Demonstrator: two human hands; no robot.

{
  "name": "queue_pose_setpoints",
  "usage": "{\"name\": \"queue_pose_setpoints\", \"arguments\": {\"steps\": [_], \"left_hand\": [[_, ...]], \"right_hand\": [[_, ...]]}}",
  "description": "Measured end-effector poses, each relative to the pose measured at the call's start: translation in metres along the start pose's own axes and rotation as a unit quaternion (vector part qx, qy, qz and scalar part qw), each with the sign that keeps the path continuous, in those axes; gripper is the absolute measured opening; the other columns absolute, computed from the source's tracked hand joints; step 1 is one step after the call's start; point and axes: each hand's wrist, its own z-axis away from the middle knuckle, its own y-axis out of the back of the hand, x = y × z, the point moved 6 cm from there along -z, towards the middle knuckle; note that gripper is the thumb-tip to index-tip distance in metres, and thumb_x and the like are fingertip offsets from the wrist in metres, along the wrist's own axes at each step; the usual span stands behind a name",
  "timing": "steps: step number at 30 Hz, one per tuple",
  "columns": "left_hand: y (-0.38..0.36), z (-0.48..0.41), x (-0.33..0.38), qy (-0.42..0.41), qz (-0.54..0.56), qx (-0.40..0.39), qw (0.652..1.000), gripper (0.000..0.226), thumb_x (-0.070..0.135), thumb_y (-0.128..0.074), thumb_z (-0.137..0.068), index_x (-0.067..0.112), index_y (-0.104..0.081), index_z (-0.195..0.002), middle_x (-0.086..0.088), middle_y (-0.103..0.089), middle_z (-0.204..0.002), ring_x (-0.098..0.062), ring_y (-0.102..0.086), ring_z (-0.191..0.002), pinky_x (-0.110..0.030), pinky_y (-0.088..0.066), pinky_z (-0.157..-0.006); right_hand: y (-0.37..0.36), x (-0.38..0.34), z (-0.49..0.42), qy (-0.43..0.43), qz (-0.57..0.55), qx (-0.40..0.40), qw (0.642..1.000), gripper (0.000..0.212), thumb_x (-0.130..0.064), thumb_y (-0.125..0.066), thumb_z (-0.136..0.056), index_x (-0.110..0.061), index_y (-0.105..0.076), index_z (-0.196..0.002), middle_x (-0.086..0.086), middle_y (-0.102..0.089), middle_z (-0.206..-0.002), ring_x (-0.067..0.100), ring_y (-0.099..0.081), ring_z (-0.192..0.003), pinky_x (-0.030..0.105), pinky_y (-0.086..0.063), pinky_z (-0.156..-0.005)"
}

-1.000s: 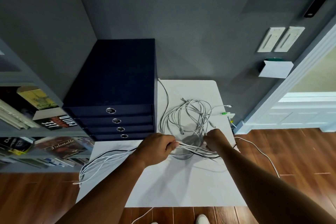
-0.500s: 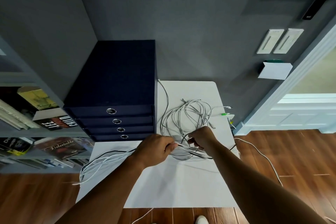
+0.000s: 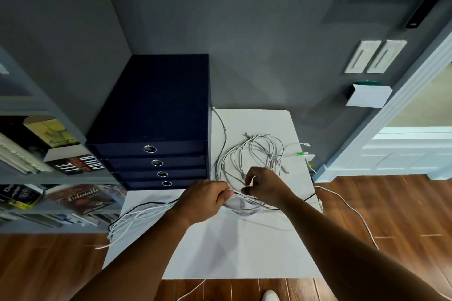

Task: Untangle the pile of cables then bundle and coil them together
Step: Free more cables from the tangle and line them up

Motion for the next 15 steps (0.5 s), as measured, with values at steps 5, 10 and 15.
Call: {"name": "queue_pose_setpoints", "arguments": {"steps": [5,10,15], "left_hand": [[0.002,0.003,-0.001,-0.007,-0.006,0.026,1.000,0.038,0.050,-0.042,-0.098,0.019,-0.053,-0.078,0.001,-0.057,-0.066,-0.023,-0.048,-0.060,-0.038,-0.046,-0.056],[0.003,0.004,-0.002,-0.016,-0.006,0.040,0.999,0.036,0.049,-0.044,-0.099,0.021,-0.052,-0.079,0.001,-0.057,-0.065,-0.022,-0.047,-0.059,-0.037,-0.045,-0.054],[0.003,0.006,-0.001,-0.019,0.006,0.045,0.999,0.040,0.053,-0.038,-0.098,0.021,-0.053,-0.079,0.002,-0.058,-0.066,-0.021,-0.048,-0.059,-0.037,-0.045,-0.055]], "right_hand": [[0.011,0.011,-0.007,-0.046,0.109,0.057,0.991,0.013,-0.022,-0.071,-0.080,-0.026,-0.059,-0.081,-0.006,-0.060,-0.067,0.017,-0.061,-0.073,0.026,-0.043,-0.061],[0.027,0.043,-0.008,-0.185,-0.059,0.177,0.965,0.020,-0.008,-0.046,-0.072,-0.008,-0.052,-0.091,0.014,-0.070,-0.078,0.033,-0.070,-0.067,0.043,-0.061,-0.064],[0.013,0.050,-0.006,-0.226,-0.166,0.133,0.951,0.016,-0.018,-0.065,-0.081,-0.002,-0.063,-0.078,0.016,-0.072,-0.073,0.029,-0.073,-0.066,0.045,-0.062,-0.070]]}}
